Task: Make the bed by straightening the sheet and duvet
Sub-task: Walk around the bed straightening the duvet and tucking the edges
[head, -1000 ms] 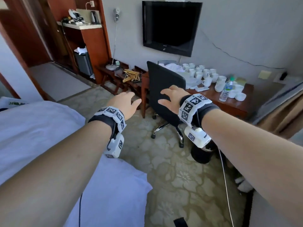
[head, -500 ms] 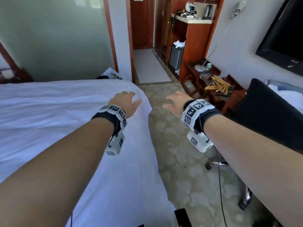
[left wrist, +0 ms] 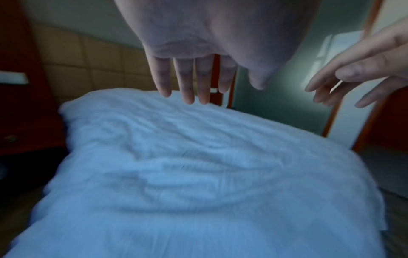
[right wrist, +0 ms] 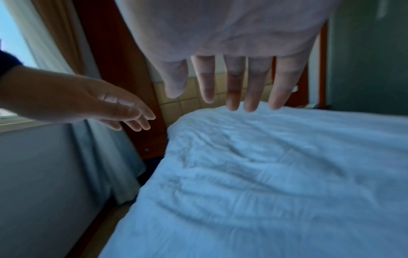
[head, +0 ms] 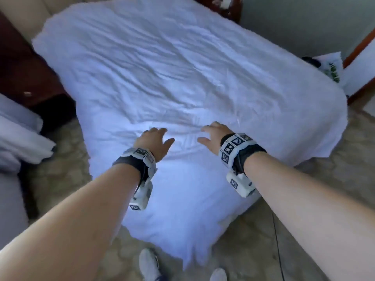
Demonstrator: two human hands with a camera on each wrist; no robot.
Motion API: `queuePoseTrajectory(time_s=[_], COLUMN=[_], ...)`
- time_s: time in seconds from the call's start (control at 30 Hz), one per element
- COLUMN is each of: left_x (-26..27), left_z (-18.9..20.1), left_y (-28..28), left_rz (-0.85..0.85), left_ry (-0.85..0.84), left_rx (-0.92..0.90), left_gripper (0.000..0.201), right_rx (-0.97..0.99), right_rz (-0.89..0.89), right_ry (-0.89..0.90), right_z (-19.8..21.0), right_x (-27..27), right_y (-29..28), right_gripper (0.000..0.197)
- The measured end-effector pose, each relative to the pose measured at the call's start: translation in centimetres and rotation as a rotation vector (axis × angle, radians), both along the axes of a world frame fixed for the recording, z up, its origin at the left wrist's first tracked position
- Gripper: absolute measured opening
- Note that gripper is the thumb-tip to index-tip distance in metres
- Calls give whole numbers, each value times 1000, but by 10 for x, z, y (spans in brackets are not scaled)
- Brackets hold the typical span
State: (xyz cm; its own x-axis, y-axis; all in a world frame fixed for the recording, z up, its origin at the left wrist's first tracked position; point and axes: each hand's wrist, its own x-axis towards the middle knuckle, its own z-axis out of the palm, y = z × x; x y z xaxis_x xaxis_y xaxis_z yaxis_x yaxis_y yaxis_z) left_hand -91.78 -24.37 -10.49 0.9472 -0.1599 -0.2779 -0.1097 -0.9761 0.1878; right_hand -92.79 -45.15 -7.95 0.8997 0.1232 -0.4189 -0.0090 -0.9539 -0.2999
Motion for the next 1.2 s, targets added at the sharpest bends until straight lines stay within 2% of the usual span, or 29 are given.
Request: queuePoseTrajectory(time_s=[0.17,0.33,0.4,0.5,0.6,0.73,0.9,1.03,1.2], left_x=[-81,-146,-160,-167,-157,-139,-143,-141,-140], left_z=[-90,-192,-232,-288,-335,-391,-441,-452,-449], left_y=[59,81,81,78,73,72,73,70,70], left_rz=[192,259,261,226,114,38,-54,-53,-80], left_ry=[155,291,311,305,197,35,-337,-443,-524], left_rx=[28,2,-23,-65,-55,-79,-171,-215,-262], left_gripper=[54,56,60,72,84,86,57,40,32], right_rx=[34,-36,-90,-150,-199,-220,-109,-120,-54], right_rz=[212,317,340,381,384,351,259,216,215], right_ry=[106,228,238,158,89,-2,-279,-411,-510], right_z=[-102,-216,-260,-316,-361,-402,-433,-444,-440], right_x=[-26,-70,-84,-101,-112,-118,-125,-126,-125], right_y=[56,79,79,80,81,77,79,81,86], right_gripper=[53,53,58,71,80,78,55,40,32])
